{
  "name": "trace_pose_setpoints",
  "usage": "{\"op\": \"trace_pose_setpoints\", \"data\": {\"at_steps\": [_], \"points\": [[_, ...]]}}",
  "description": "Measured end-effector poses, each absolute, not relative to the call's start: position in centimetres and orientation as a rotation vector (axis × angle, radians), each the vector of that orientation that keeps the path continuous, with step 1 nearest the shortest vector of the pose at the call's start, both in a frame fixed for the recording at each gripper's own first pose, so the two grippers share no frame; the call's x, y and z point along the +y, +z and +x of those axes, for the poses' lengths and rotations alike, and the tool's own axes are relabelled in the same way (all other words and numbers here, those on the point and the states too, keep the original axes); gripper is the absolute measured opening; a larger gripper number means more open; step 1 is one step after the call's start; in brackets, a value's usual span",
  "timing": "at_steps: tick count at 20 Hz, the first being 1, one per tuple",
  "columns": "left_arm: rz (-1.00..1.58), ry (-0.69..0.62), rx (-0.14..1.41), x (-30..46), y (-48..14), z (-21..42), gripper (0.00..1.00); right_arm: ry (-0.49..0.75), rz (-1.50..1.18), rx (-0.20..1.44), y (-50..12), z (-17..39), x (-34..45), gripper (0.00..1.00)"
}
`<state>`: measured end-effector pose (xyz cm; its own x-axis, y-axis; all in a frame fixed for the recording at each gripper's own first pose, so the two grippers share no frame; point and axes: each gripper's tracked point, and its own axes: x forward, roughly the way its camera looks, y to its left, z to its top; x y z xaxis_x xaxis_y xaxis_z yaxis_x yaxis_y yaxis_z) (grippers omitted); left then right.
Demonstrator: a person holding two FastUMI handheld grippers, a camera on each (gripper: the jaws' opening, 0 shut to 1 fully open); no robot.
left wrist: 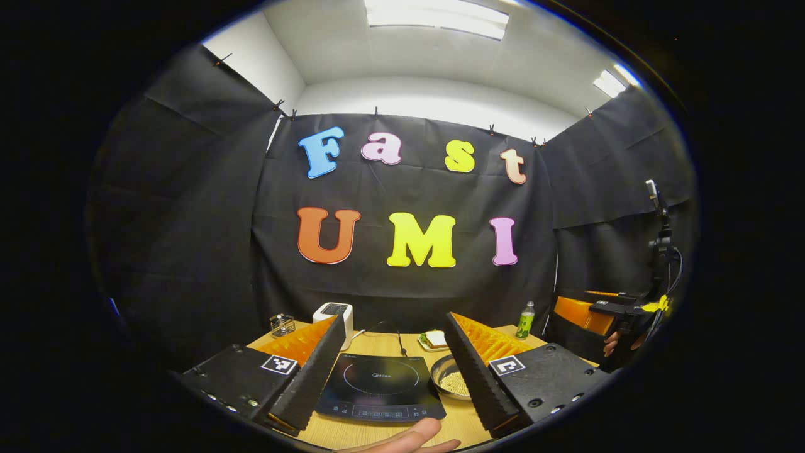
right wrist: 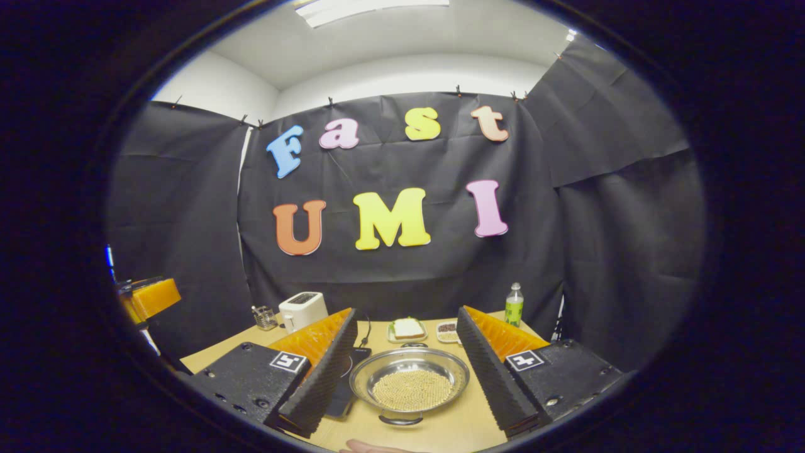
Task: First push the handle of the pot to place it horizontally, then grasp the pot with both hands and set it on the induction cooktop.
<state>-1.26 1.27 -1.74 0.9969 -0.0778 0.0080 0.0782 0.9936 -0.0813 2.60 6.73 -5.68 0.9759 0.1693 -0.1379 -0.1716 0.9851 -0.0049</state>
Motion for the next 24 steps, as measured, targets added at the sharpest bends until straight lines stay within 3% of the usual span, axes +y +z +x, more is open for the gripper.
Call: {"op": "trace_pose_setpoints", "data": {"at_steps": [1, 2, 6, 7, 8, 9, 10, 12, 15, 24], "points": [[-0.083, -0.075, -0.007, 1.3, -1.9, -1.3, 0.95, 0.180, -0.013, 0.168, -6.6, 2.8, 7.0, 0.94], [-0.082, -0.071, -0.005, 1.5, -2.0, -1.3, 0.95, 0.182, -0.011, 0.199, -7.7, 3.1, 7.1, 0.76], [-0.071, -0.065, 0.010, 1.7, -3.0, -1.1, 0.95, 0.221, -0.018, 0.316, -11.8, 4.6, 8.1, 0.55], [-0.068, -0.063, 0.013, 1.8, -3.0, -1.3, 0.95, 0.247, -0.015, 0.350, -12.8, 4.5, 8.6, 0.48], [-0.065, -0.062, 0.011, 1.9, -3.1, -1.2, 0.94, 0.257, -0.011, 0.385, -14.0, 4.8, 9.0, 0.29], [-0.062, -0.061, 0.009, 2.0, -3.1, -1.3, 0.95, 0.266, -0.009, 0.427, -15.3, 5.3, 9.4, 0.32], [-0.059, -0.059, 0.010, 2.1, -3.3, -1.3, 0.95, 0.265, -0.014, 0.459, -16.4, 5.6, 9.4, 0.18], [-0.065, -0.026, 0.024, 3.0, -3.7, -1.3, 0.95, 0.281, -0.054, 0.534, -18.9, 5.7, 9.7, 0.04], [-0.064, 0.042, 0.009, 4.6, -3.1, -1.8, 0.95, 0.298, -0.100, 0.614, -22.5, 6.4, 10.8, 0.04], [-0.055, 0.034, -0.005, 5.7, -3.0, -2.6, 0.95, 0.334, -0.182, 0.857, -31.7, 5.3, 14.1, 0.04]]}}
